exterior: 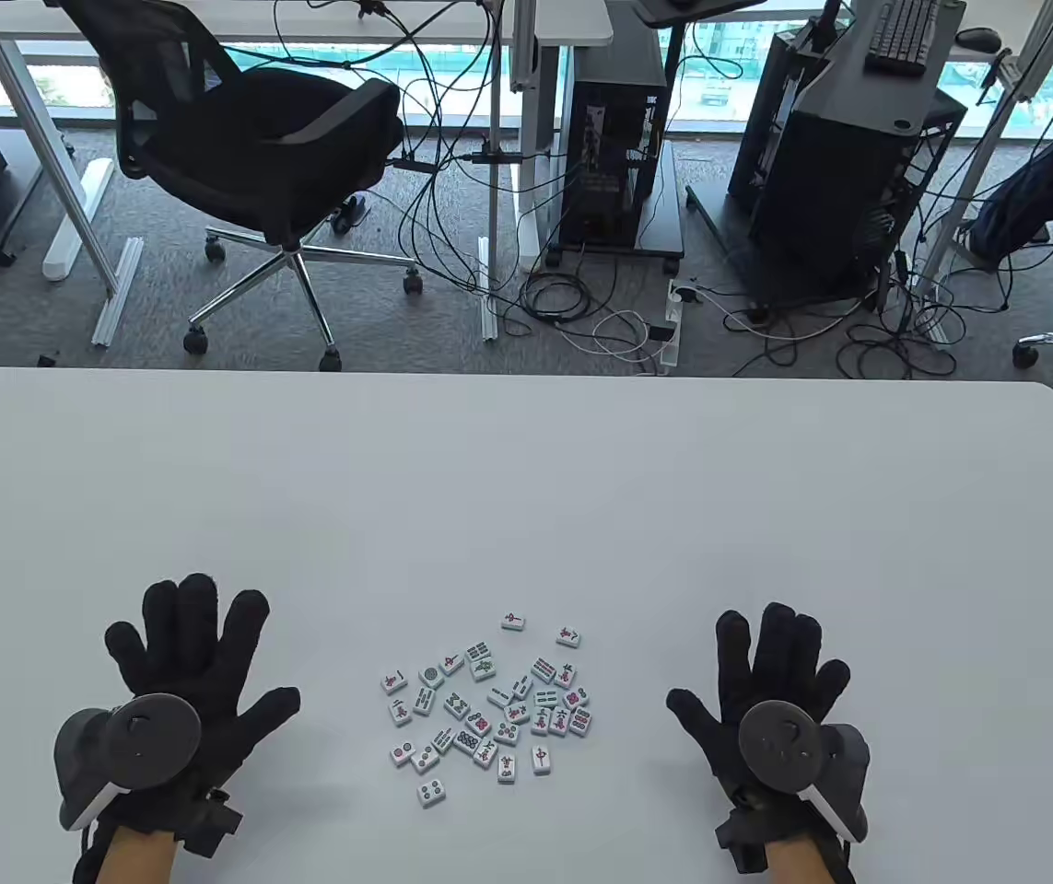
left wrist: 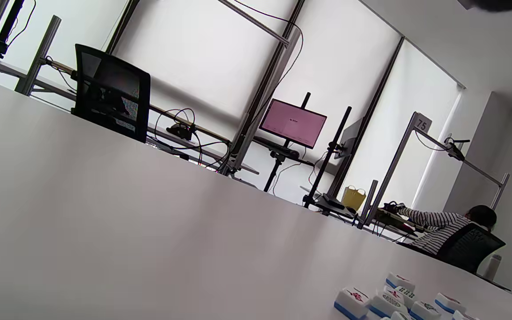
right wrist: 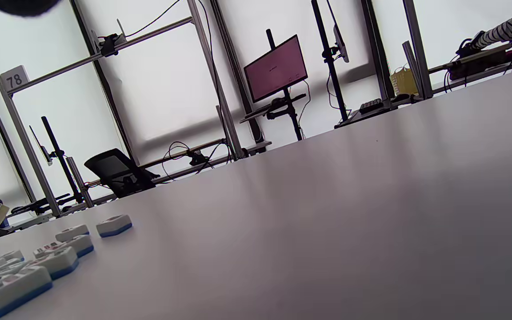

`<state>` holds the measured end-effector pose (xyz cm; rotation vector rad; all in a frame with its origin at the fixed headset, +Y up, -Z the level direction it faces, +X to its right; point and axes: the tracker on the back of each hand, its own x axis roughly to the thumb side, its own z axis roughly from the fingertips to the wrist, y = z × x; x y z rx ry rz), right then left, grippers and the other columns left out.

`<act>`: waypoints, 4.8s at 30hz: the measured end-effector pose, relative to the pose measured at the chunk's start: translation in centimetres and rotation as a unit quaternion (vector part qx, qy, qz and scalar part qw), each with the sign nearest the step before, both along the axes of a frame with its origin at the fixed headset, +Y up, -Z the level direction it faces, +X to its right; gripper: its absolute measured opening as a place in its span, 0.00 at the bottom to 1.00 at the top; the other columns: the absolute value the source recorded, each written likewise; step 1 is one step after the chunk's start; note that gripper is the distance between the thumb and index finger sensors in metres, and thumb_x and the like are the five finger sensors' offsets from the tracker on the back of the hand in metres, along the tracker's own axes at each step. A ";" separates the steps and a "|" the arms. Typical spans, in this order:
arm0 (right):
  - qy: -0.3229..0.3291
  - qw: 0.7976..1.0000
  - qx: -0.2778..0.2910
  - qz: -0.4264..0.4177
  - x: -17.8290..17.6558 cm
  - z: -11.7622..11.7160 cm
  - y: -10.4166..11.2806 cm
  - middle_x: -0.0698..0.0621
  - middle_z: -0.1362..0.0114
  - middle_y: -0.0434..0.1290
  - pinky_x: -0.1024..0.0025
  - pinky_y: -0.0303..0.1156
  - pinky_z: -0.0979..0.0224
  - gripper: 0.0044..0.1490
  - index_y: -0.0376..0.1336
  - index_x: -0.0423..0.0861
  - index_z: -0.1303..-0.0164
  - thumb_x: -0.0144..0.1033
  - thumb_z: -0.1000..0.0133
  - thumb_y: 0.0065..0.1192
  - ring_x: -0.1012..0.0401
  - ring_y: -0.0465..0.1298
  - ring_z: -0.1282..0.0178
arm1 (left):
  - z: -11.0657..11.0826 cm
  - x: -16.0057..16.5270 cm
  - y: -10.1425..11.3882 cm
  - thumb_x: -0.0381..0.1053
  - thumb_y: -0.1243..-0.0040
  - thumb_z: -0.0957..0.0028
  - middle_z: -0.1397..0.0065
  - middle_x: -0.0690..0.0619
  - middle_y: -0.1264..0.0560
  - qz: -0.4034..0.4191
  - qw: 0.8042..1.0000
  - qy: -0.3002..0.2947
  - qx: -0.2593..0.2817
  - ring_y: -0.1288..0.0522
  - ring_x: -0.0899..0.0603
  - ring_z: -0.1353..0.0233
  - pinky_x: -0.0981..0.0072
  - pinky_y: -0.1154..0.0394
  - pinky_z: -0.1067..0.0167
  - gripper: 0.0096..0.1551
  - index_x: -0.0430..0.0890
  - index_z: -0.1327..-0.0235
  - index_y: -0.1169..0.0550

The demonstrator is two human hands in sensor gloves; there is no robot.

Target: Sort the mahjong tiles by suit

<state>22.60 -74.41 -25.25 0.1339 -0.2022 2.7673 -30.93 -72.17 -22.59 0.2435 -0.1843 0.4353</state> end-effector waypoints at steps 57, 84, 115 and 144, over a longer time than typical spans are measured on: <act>-0.084 0.953 -0.277 0.088 -13.7 -13.5 0.6 0.43 0.53 0.82 0.72 0.81 0.71 0.40 0.61 0.36 0.30 0.43 0.48 0.67 0.58 0.84 0.70 | 0.5 1.0 0.3 0.82 0.58 0.52 0.20 0.67 0.79 0.079 0.994 -0.068 -0.043 0.86 0.52 0.20 0.45 0.85 0.31 0.50 0.70 0.21 0.60; -0.146 0.901 -0.364 0.186 -17.1 -15.4 -2.5 0.46 0.66 0.83 0.76 0.78 0.81 0.42 0.70 0.24 0.54 0.52 0.51 0.68 0.62 0.80 0.83 | 0.2 1.3 0.0 0.81 0.58 0.51 0.19 0.66 0.77 0.089 0.988 -0.071 -0.101 0.84 0.52 0.19 0.45 0.83 0.30 0.49 0.69 0.20 0.58; 0.209 0.910 -0.139 0.330 -9.2 -2.0 0.0 0.48 0.58 0.82 0.72 0.80 0.71 0.40 0.67 0.35 0.41 0.48 0.56 0.71 0.60 0.82 0.75 | 0.7 1.8 0.5 0.81 0.58 0.51 0.19 0.66 0.77 0.082 0.990 -0.084 -0.082 0.85 0.52 0.19 0.45 0.84 0.30 0.50 0.69 0.21 0.61; 0.126 0.937 -0.121 0.303 -16.4 -8.7 0.6 0.46 0.60 0.83 0.70 0.78 0.73 0.36 0.70 0.39 0.42 0.49 0.53 0.66 0.58 0.81 0.77 | 0.6 2.0 0.4 0.81 0.58 0.51 0.19 0.66 0.77 0.081 0.989 -0.079 -0.096 0.84 0.51 0.19 0.45 0.83 0.30 0.50 0.70 0.23 0.63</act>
